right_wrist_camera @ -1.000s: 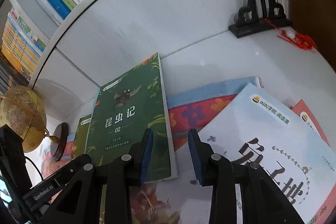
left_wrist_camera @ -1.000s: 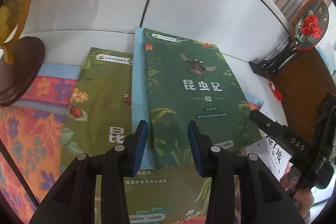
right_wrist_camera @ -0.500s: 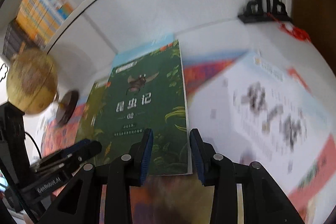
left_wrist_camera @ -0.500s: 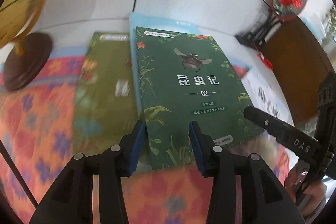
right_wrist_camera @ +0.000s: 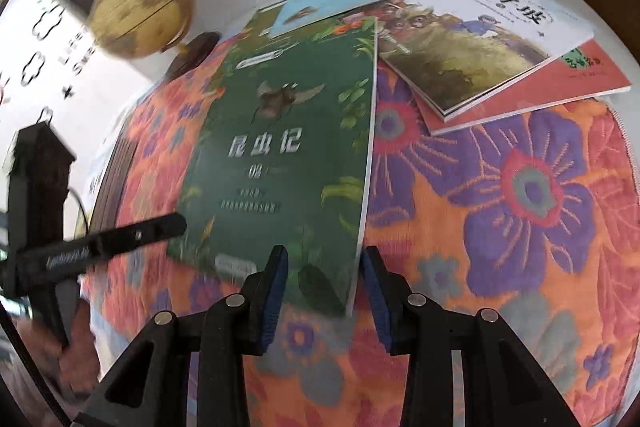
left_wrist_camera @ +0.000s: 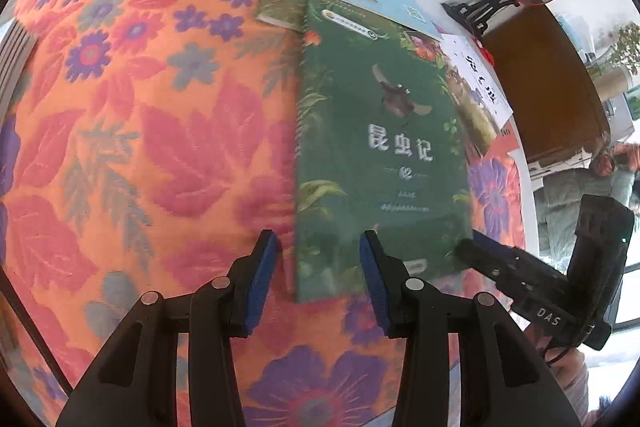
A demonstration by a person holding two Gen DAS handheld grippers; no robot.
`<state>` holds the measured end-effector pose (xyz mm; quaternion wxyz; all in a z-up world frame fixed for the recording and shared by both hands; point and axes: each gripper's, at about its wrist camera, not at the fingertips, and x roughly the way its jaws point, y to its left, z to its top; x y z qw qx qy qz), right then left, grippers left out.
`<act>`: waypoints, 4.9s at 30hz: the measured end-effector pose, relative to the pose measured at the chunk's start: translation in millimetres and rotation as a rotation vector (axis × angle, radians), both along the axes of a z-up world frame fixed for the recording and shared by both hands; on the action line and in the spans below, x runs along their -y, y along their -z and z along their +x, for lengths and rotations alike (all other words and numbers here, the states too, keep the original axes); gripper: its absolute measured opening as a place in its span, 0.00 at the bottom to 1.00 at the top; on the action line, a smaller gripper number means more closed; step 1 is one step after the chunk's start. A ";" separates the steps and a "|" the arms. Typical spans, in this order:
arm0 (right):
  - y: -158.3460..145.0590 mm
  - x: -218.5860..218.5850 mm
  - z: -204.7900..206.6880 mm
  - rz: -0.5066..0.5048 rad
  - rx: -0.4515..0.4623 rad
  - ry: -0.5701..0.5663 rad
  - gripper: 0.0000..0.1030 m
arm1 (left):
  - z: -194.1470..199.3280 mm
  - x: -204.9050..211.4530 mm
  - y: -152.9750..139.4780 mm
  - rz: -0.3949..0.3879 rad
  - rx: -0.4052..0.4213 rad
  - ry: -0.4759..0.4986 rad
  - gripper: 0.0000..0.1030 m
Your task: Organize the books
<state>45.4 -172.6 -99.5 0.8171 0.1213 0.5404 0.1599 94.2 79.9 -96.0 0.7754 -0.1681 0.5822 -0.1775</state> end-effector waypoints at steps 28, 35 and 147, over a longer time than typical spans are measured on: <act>21.9 33.8 69.9 0.329 -0.023 -0.118 0.40 | 60.0 8.5 5.6 -0.117 0.009 0.234 0.47; 29.0 44.8 71.0 0.421 -0.022 -0.119 0.40 | 63.8 13.9 5.2 -0.110 0.020 0.202 0.47; -43.9 -341.5 44.2 0.351 -0.009 -0.445 0.11 | -53.7 -298.8 -63.6 0.348 0.171 -0.359 0.23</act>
